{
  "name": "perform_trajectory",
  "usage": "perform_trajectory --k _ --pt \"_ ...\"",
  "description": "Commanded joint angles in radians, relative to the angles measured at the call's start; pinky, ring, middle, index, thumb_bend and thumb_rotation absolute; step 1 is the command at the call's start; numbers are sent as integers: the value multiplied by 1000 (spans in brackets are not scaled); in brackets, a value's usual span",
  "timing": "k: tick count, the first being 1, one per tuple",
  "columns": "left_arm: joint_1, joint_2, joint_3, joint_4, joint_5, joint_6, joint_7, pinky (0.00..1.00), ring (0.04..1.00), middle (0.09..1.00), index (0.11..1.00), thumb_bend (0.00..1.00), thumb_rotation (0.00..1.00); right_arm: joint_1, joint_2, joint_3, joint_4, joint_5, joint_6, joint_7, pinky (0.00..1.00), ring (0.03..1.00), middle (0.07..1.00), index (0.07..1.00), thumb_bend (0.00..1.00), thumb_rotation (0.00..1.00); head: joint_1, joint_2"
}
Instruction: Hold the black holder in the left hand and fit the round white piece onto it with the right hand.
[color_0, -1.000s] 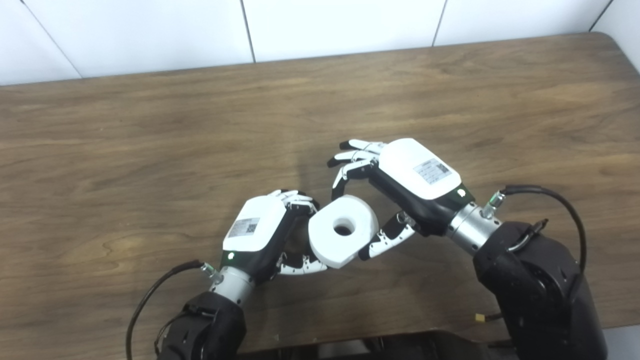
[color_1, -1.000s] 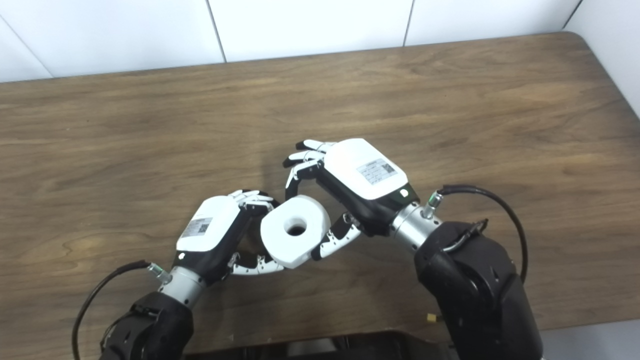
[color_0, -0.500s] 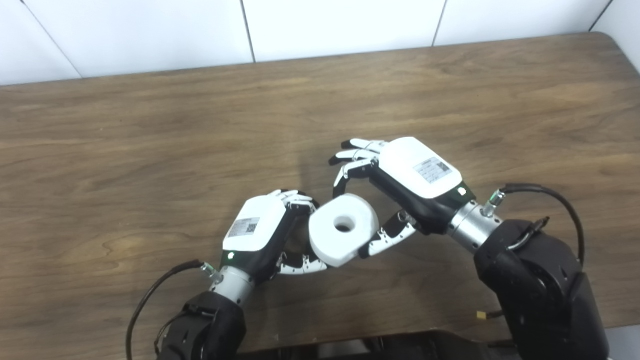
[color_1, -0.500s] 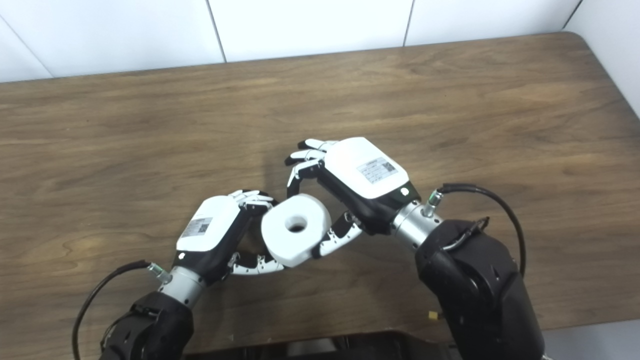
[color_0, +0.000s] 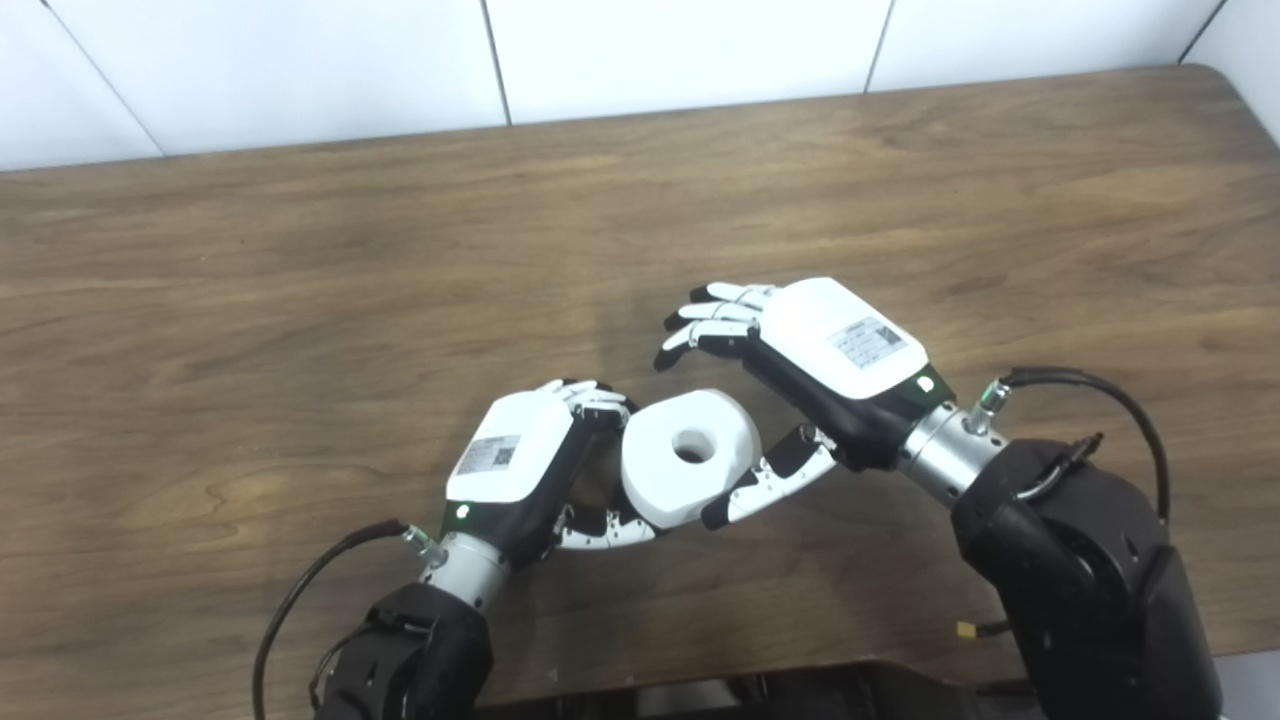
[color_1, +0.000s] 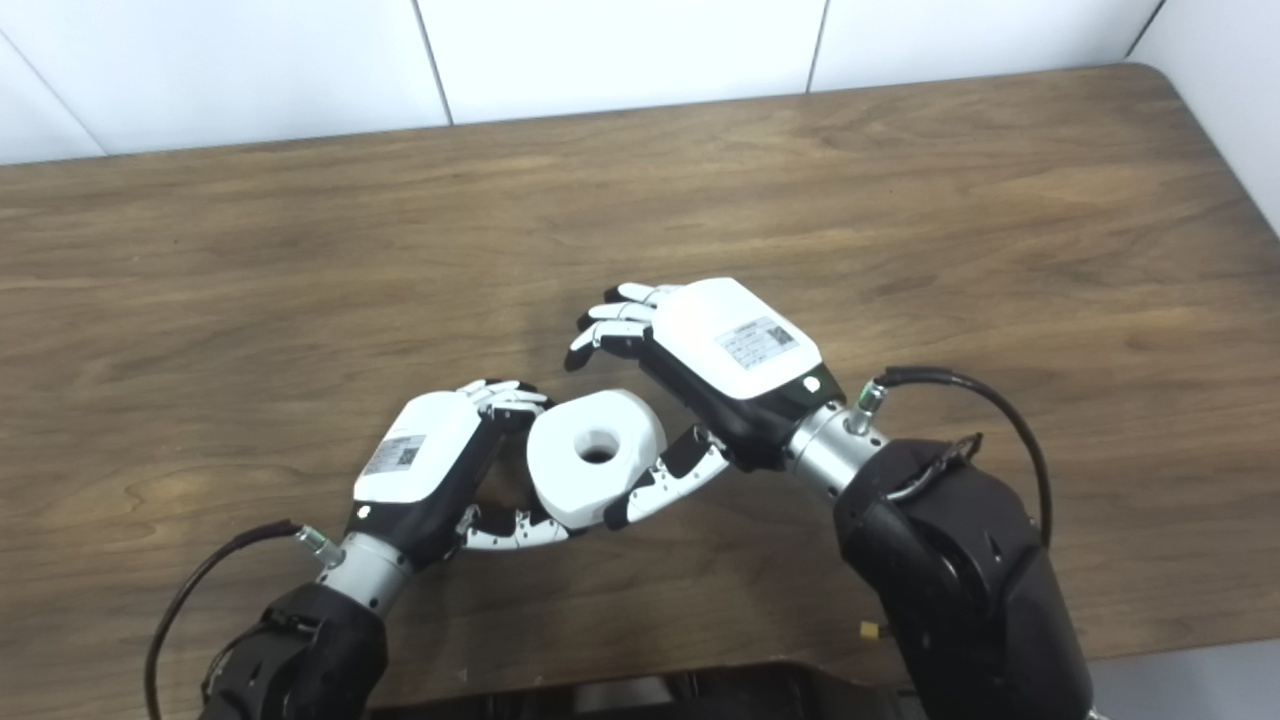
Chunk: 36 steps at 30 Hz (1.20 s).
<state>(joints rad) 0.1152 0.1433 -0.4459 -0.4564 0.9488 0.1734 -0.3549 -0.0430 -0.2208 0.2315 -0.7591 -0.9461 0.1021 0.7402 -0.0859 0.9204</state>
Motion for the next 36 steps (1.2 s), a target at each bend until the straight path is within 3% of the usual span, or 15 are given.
perform_trajectory --k 1,7,12,19,24,29,36 --pt "-3 -2 -11 0 -1 -6 -21 900 845 766 489 505 51 -22 0 -11 -31 8 -14 -15 876 912 850 744 936 417 0 1" --pt "-4 -2 -12 -1 2 -4 -25 904 849 770 490 505 52 -37 -7 -24 -43 20 4 12 890 922 860 763 972 465 2 0" --pt "-5 -2 -10 7 1 -7 -17 899 843 765 490 505 51 -69 -15 -57 -88 52 66 91 933 951 896 806 1000 530 -1 -5" --pt "-8 2 -5 17 -7 -13 -9 898 844 765 489 505 51 -88 -33 -105 -127 104 134 135 917 961 905 823 999 573 -8 -11" --pt "-8 6 1 25 -14 -21 1 891 839 764 489 506 51 -98 -37 -147 -163 155 245 173 851 961 909 829 985 644 -11 -14" --pt "-7 9 6 20 -16 -15 -11 902 851 771 490 506 51 -101 -55 -171 -180 193 299 168 814 942 901 813 957 750 -11 -16" --pt "-7 21 14 23 -27 -34 -3 897 841 762 490 508 53 -91 -72 -184 -182 207 303 135 807 931 888 814 897 826 -22 -15"
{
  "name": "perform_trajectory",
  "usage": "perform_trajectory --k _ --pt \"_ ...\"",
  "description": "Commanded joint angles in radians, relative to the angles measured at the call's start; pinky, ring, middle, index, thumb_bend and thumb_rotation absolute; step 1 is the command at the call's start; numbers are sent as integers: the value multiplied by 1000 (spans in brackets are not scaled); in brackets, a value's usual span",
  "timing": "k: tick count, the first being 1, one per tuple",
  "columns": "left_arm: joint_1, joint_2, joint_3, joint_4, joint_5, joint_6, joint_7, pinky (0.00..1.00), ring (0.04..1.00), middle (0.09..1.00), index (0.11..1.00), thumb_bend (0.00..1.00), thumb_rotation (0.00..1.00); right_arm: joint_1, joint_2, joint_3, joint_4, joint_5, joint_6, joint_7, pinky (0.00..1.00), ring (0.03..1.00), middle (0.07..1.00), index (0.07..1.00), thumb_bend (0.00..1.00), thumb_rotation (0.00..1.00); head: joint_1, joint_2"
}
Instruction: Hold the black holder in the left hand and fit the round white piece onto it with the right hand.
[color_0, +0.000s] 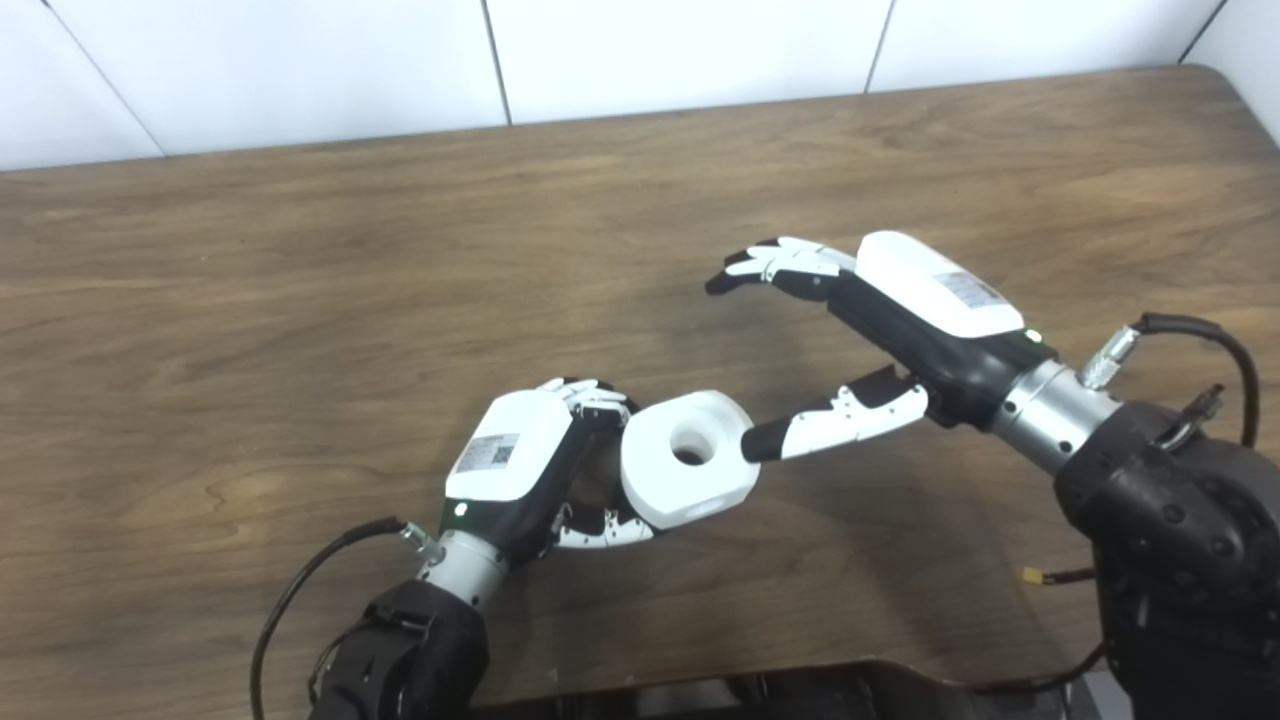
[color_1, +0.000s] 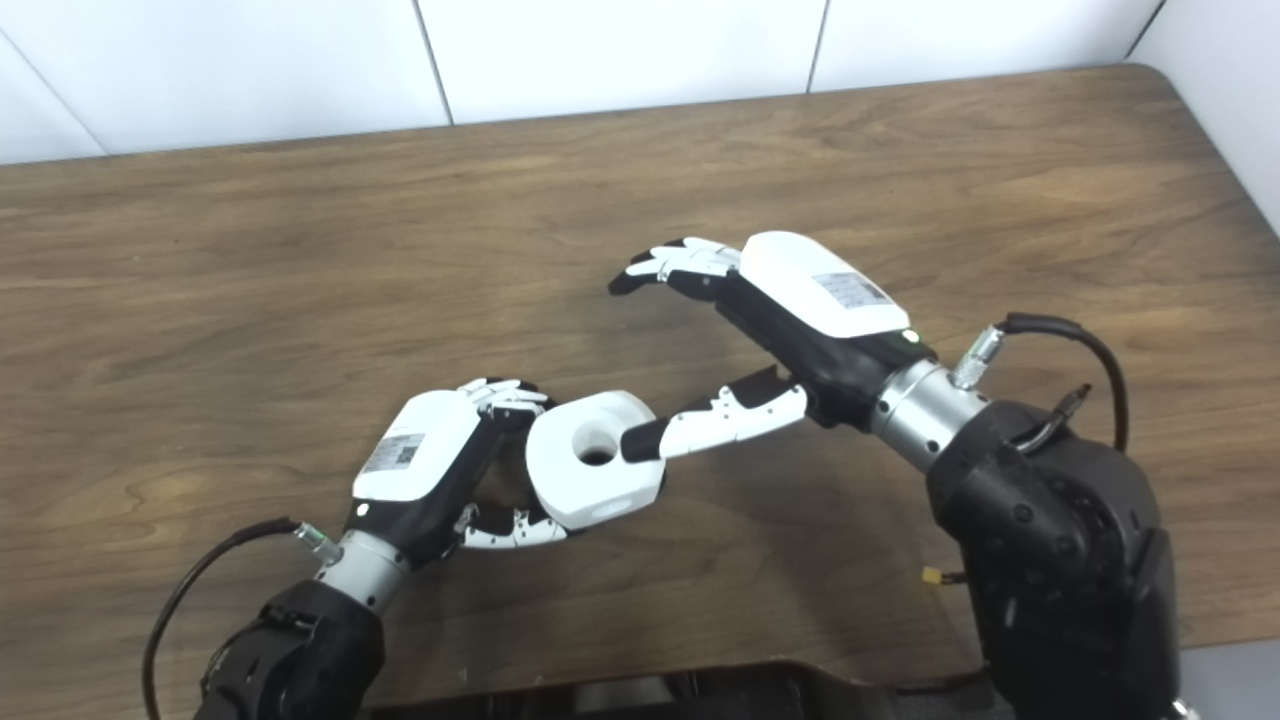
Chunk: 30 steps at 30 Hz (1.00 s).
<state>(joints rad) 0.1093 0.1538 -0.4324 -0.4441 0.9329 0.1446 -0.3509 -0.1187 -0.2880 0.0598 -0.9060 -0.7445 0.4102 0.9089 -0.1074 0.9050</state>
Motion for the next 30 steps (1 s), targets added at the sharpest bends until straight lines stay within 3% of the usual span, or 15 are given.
perform_trajectory --k 1,12,13,16,23,30 --pt "-2 13 2 10 -12 -7 -10 895 838 760 491 509 56 -13 -8 -11 -34 7 -9 -40 805 930 885 815 880 821 0 1" --pt "-18 11 9 -43 6 34 -87 860 811 767 498 516 78 2 -23 -9 -16 12 -19 -82 800 922 875 819 863 839 2 4" --pt "-19 11 8 -49 9 38 -93 859 814 772 612 658 159 3 -23 -9 -14 16 -19 -88 800 921 874 819 862 843 2 3" --pt "-22 5 7 -65 27 55 -114 864 823 786 727 772 221 2 -23 -8 -8 25 -18 -98 798 919 872 820 859 850 4 3" --pt "-22 -10 8 -84 47 74 -137 877 833 803 791 847 221 -11 -27 -5 -8 25 3 -92 808 926 883 826 856 861 7 5" --pt "-30 -14 4 -102 104 91 -205 894 862 834 840 877 240 -21 -34 1 2 26 -3 -103 798 921 880 821 848 870 15 5"
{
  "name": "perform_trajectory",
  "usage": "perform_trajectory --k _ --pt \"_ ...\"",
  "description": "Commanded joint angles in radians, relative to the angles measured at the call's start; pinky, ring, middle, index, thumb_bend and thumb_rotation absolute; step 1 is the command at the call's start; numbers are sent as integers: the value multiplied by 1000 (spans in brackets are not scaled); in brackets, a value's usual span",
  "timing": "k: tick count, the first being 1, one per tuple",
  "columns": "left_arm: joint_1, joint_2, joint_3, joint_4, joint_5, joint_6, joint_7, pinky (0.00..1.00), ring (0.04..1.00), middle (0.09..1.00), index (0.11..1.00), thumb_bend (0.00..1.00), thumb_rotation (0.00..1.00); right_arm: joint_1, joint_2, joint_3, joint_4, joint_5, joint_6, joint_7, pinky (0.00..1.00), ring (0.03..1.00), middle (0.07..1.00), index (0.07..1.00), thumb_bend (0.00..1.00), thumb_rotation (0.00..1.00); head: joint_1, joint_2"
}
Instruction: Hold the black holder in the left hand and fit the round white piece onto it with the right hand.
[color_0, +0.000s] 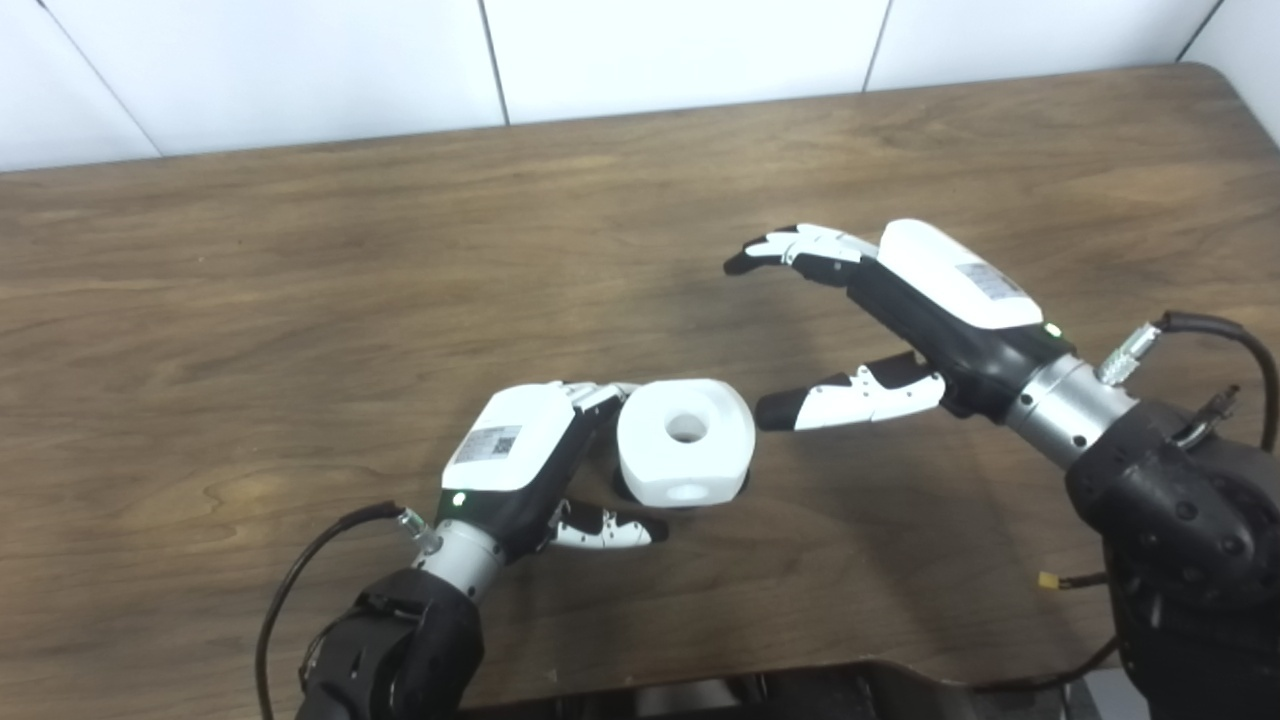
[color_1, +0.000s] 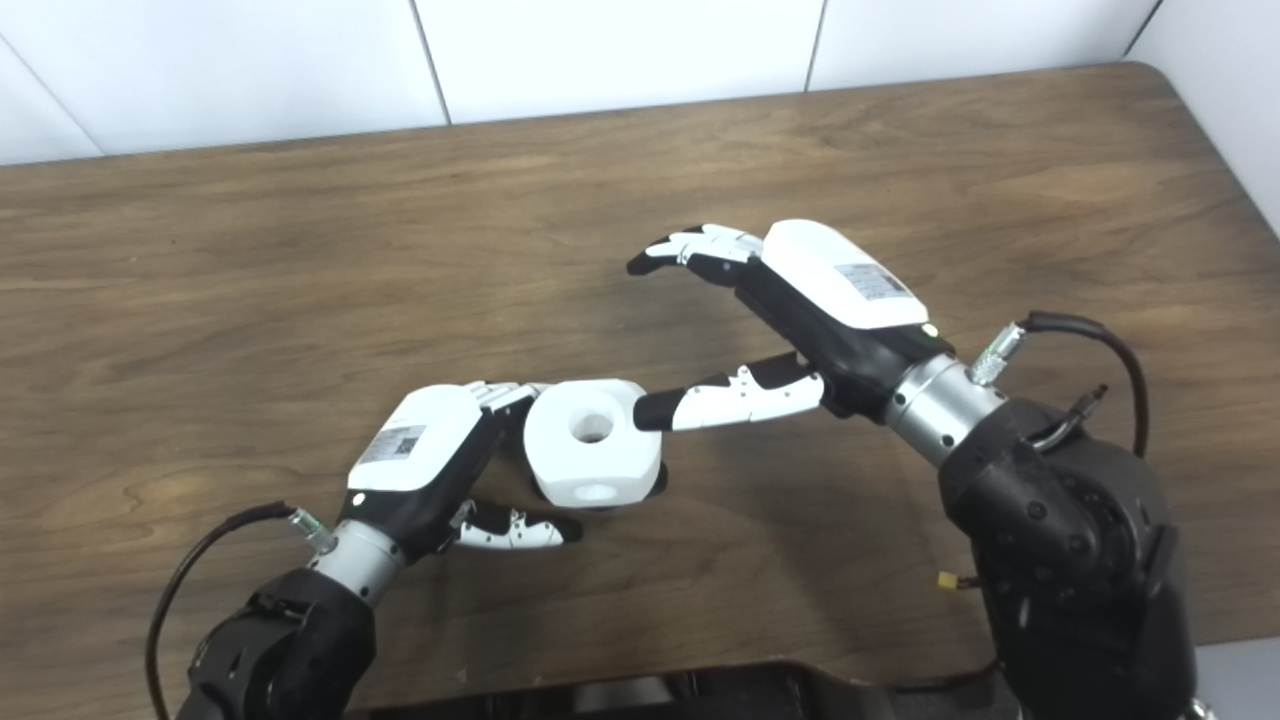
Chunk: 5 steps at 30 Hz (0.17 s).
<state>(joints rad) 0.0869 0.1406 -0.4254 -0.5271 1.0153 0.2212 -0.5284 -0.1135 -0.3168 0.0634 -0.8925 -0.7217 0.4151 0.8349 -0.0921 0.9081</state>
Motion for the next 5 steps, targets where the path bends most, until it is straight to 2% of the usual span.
perform_trajectory --k 1,5 --pt "-9 -1 -2 -21 29 16 -38 896 869 841 849 877 251 -26 -7 -1 -10 2 -7 -29 799 921 880 820 847 870 0 1" --pt "-15 8 7 -30 57 14 -76 887 877 860 879 904 284 -27 -11 3 -3 5 -8 -35 802 923 880 822 841 872 5 -1"
